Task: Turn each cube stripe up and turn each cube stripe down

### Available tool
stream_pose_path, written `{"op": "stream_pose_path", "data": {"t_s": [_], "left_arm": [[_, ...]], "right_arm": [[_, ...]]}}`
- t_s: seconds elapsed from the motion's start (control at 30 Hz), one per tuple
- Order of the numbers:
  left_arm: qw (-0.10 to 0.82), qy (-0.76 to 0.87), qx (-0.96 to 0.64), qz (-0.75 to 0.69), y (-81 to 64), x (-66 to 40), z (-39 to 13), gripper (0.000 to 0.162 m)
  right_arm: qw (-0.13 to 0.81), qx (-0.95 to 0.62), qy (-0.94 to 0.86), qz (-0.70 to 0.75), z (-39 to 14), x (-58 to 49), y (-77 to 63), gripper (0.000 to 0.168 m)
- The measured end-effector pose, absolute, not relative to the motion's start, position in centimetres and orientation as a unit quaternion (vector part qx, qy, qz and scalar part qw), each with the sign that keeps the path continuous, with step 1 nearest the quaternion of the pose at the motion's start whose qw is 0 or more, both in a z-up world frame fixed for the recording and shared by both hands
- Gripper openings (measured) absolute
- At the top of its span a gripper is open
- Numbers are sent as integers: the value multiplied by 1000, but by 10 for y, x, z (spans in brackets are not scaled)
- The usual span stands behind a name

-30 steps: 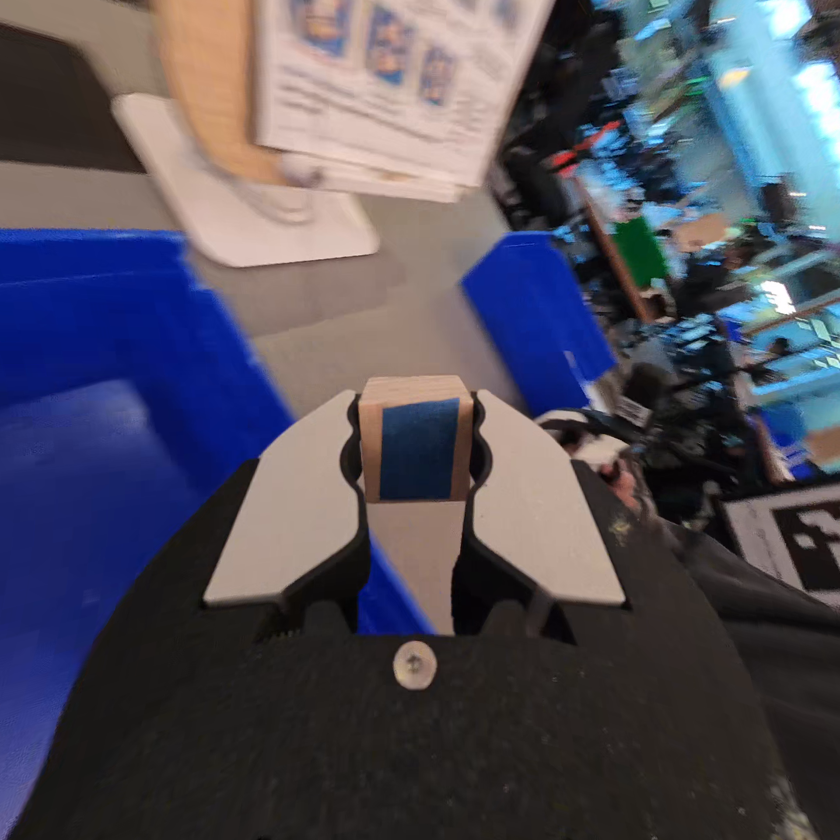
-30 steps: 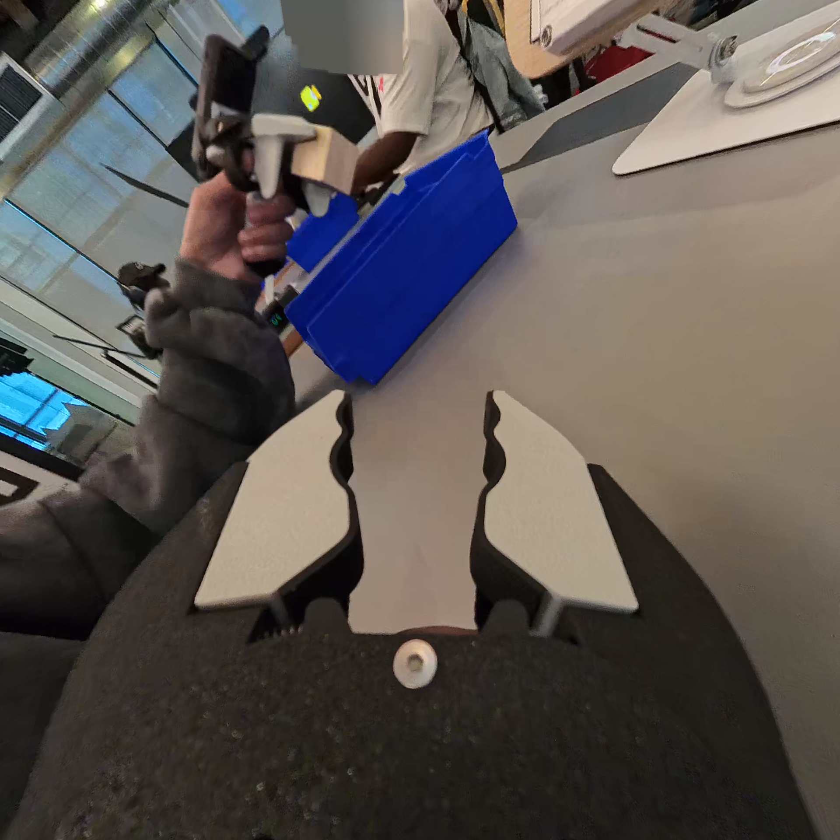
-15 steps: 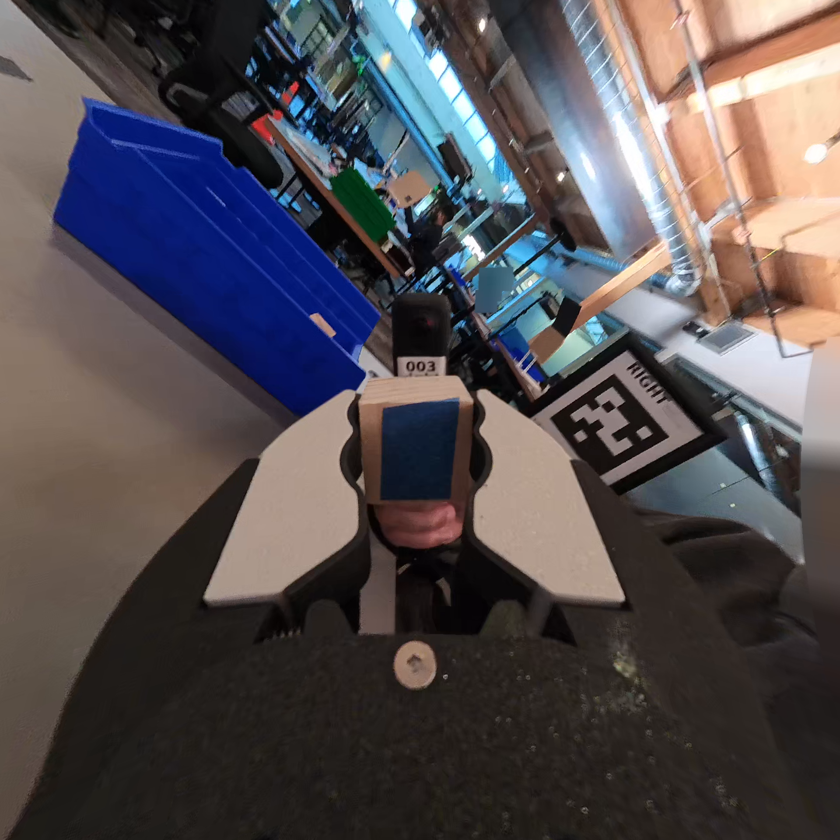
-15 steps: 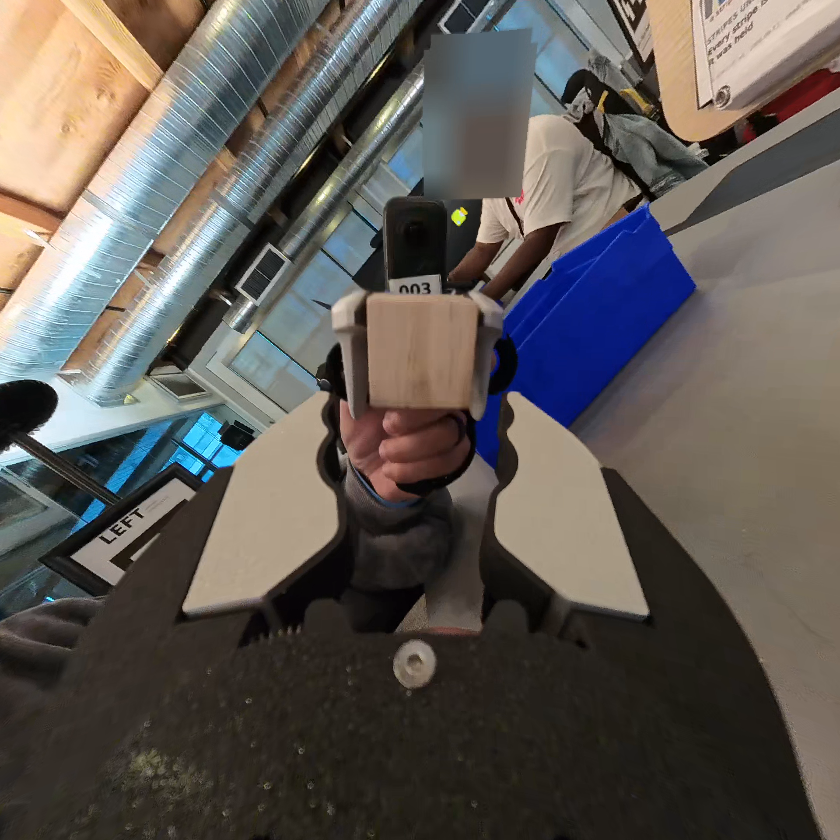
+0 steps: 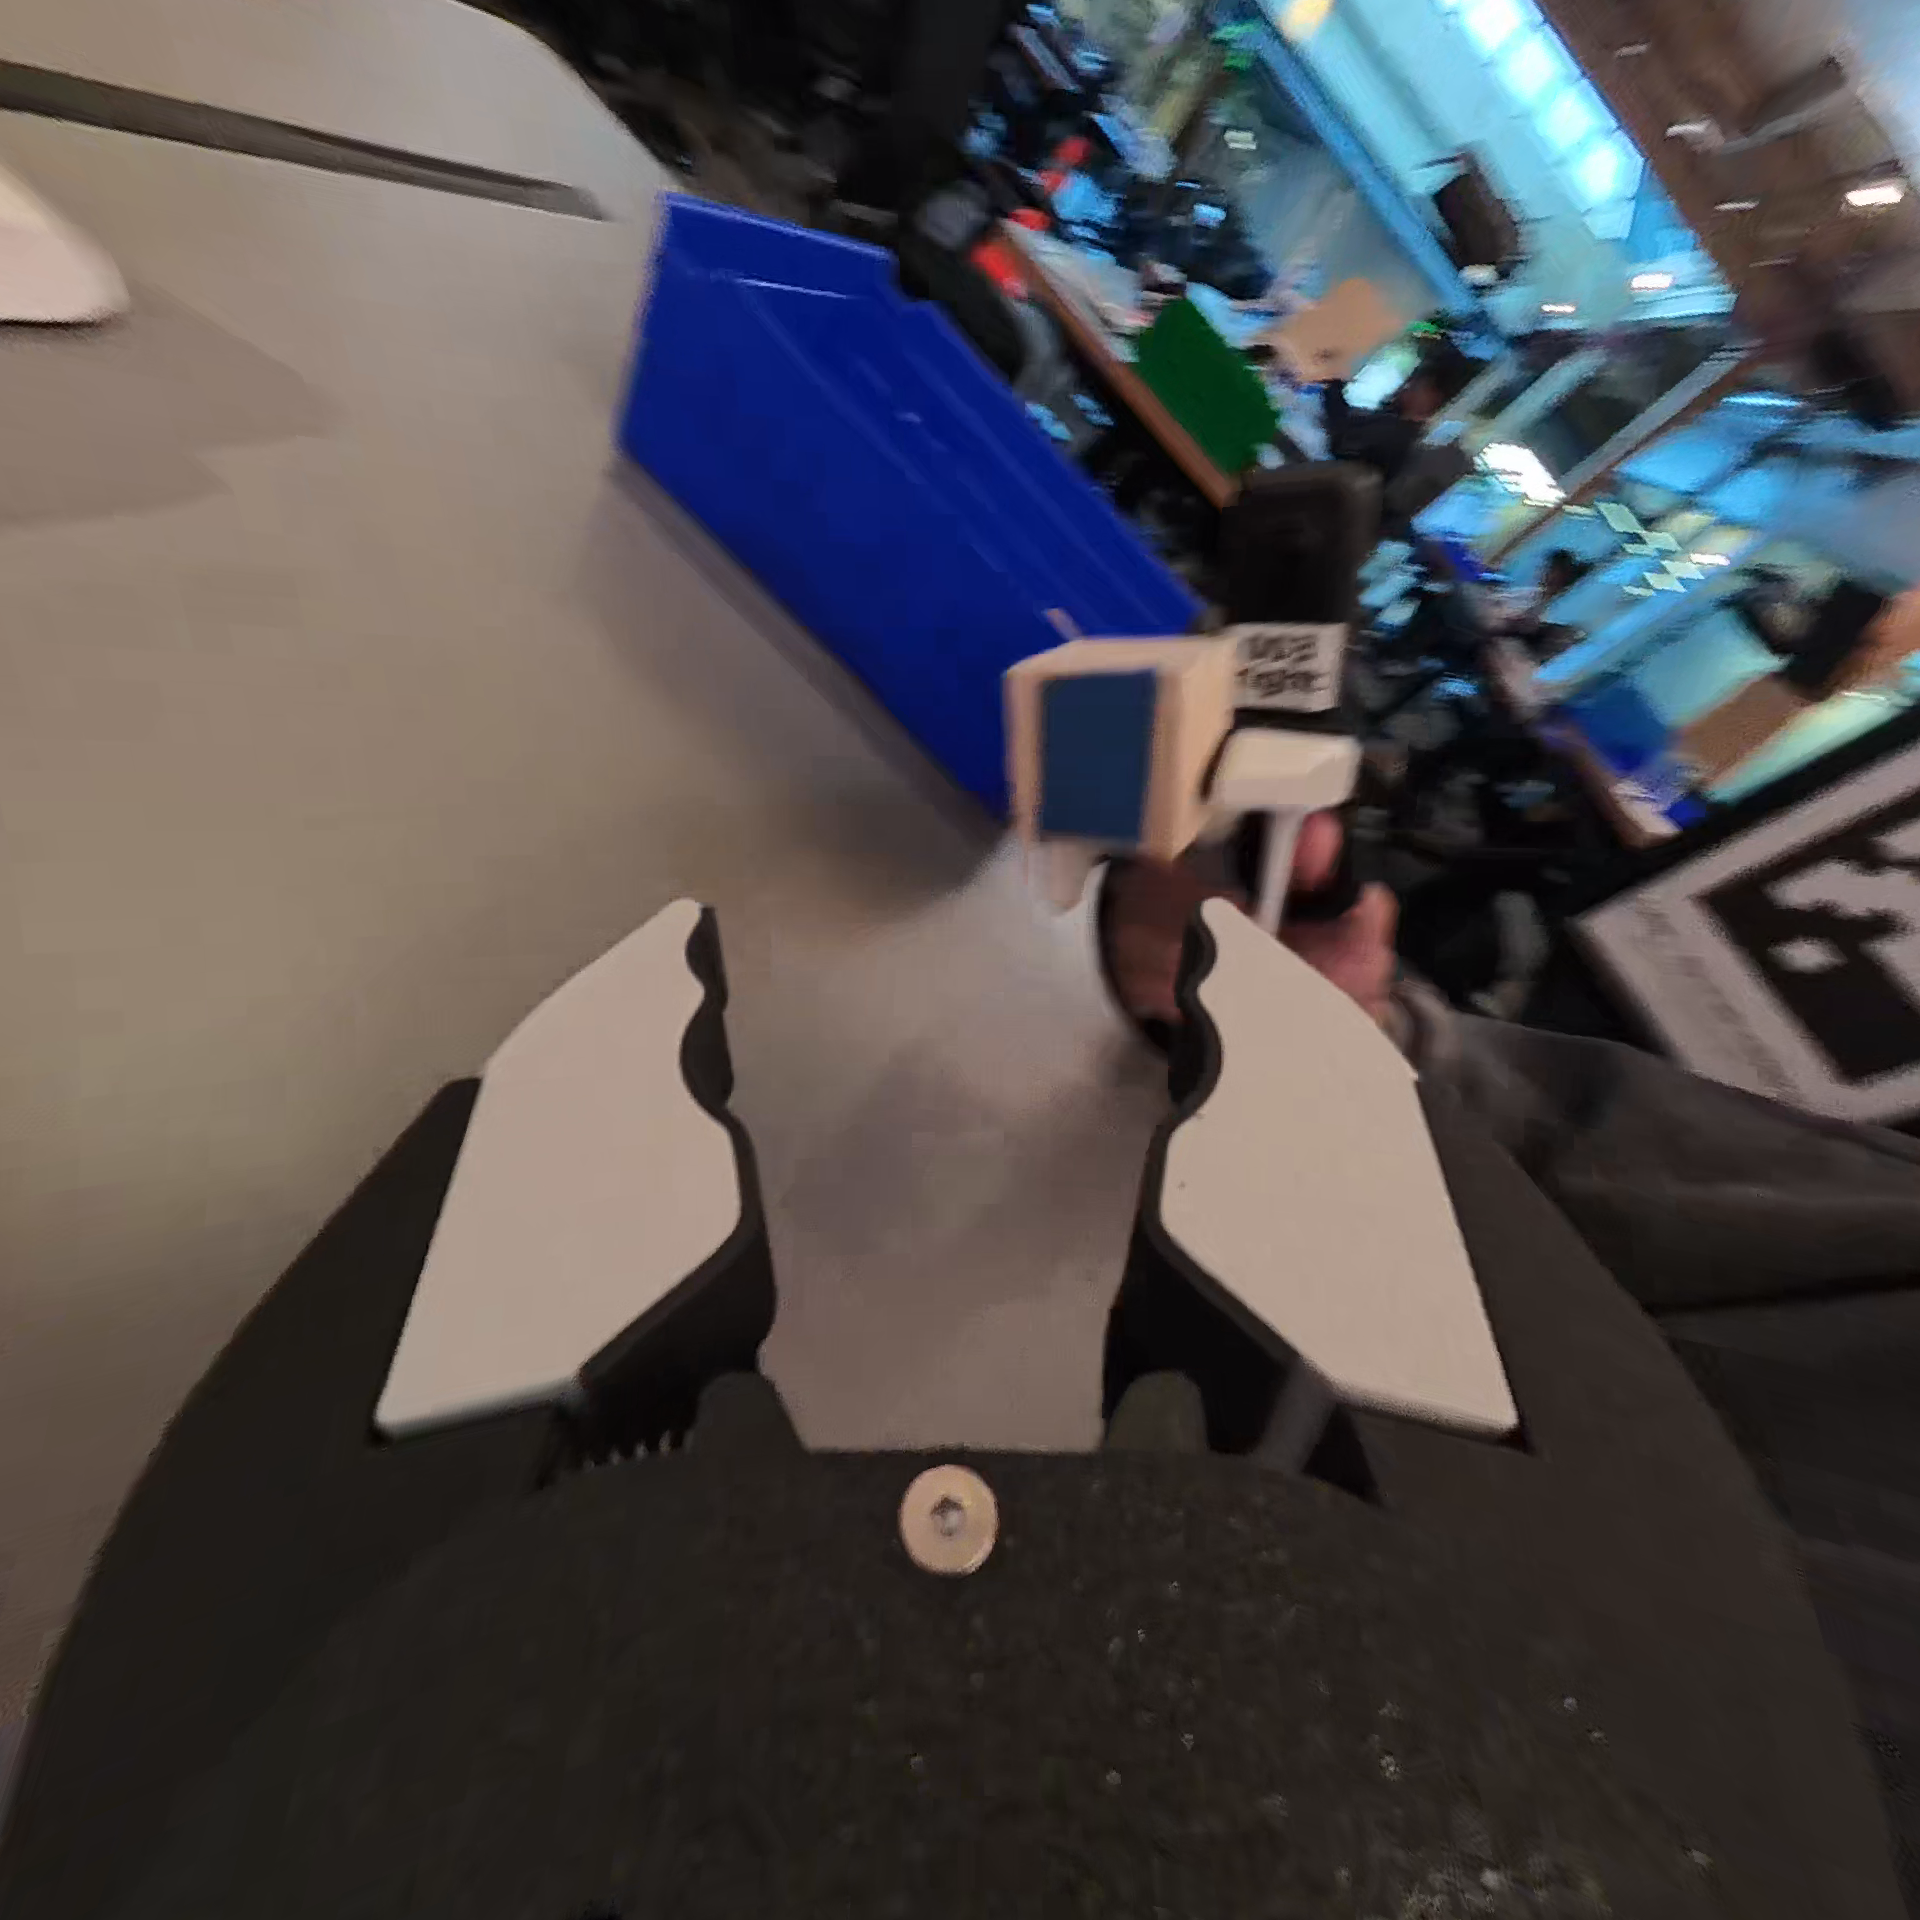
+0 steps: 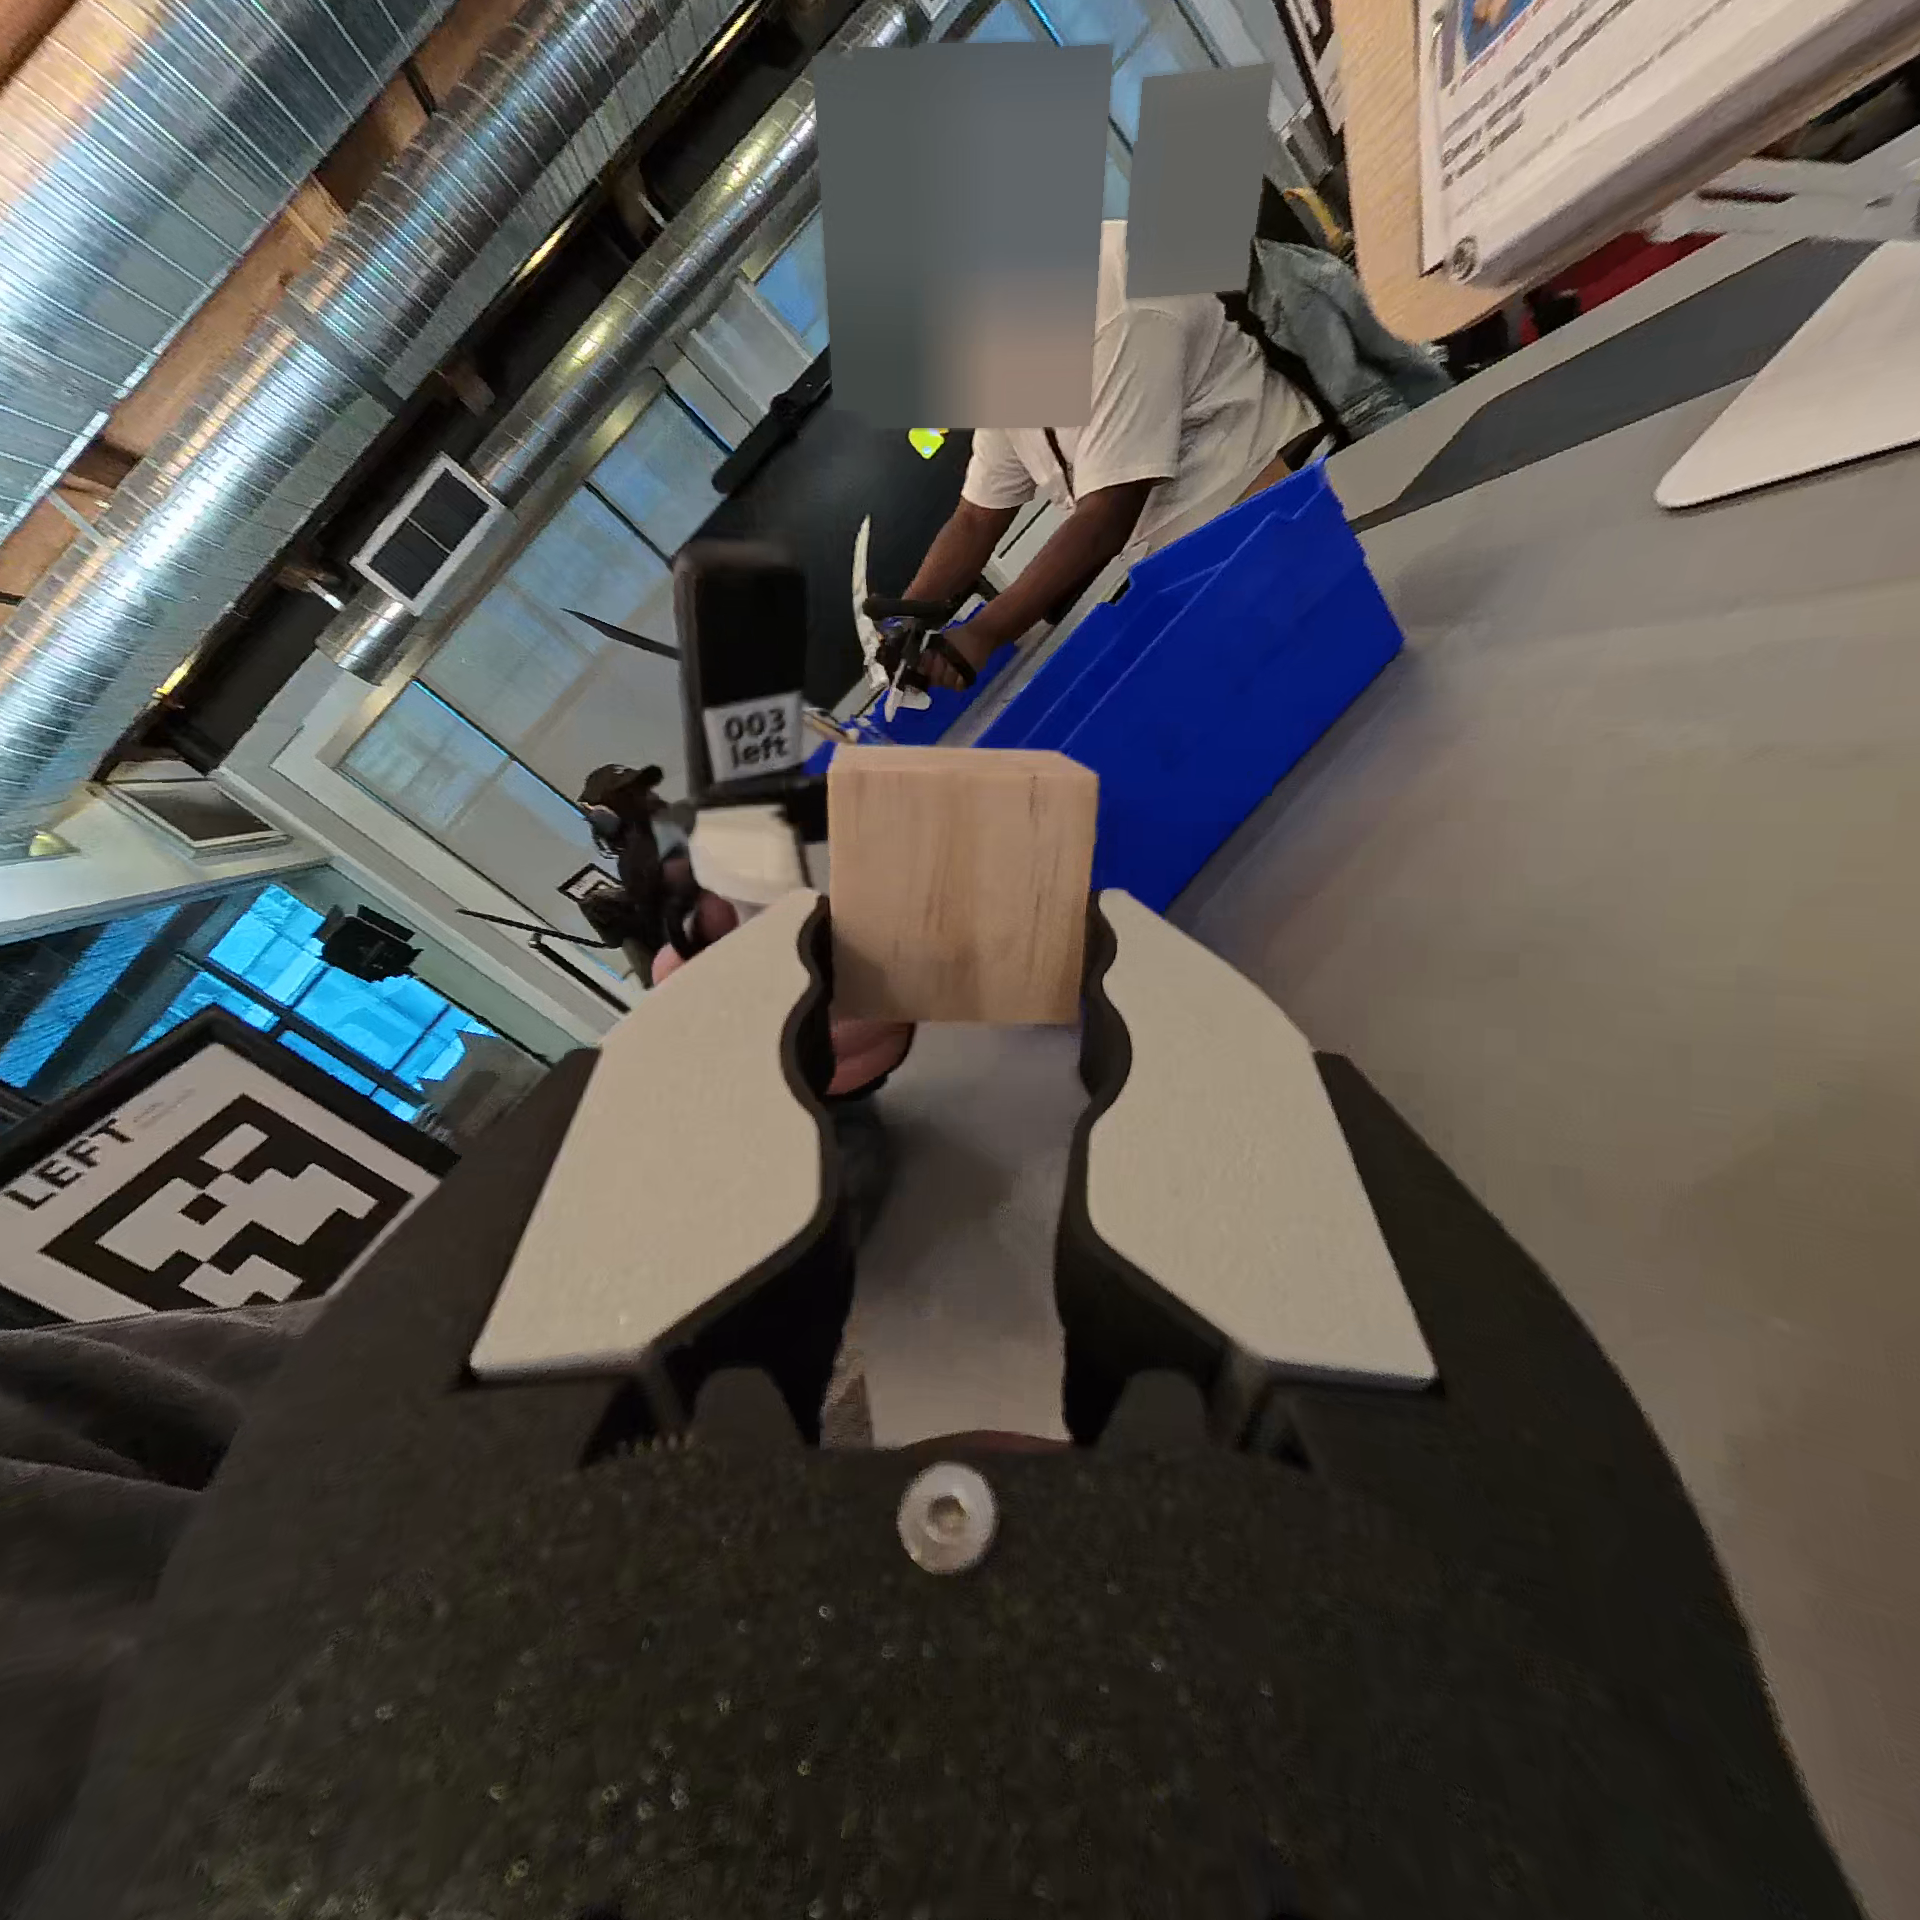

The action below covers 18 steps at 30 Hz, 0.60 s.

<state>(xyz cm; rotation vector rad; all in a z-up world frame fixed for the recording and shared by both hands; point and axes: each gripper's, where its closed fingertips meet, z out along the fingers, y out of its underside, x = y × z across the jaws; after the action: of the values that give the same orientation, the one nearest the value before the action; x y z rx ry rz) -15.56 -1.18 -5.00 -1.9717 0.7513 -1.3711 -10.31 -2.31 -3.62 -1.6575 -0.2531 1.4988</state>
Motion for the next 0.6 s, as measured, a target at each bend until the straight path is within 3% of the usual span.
{"op": "stream_pose_path", "data": {"t_s": [0.17,0.37,0.5,0.6], "left_arm": [[370,196,-782,-462,-22,-206,-99,74],[372,260,-784,-425,-36,-197,-107,70],[372,292,-777,-416,-48,-189,-106,68],[352,302,-773,-433,-56,-183,-107,69]], "right_arm": [[451,-697,-110,546,-48,-92,-15,45],[479,-735,-147,457,-40,-75,-9,45],[512,-797,-139,287,8,29,14,45],[465,-874,-70,123,2,134,38,45]]}}
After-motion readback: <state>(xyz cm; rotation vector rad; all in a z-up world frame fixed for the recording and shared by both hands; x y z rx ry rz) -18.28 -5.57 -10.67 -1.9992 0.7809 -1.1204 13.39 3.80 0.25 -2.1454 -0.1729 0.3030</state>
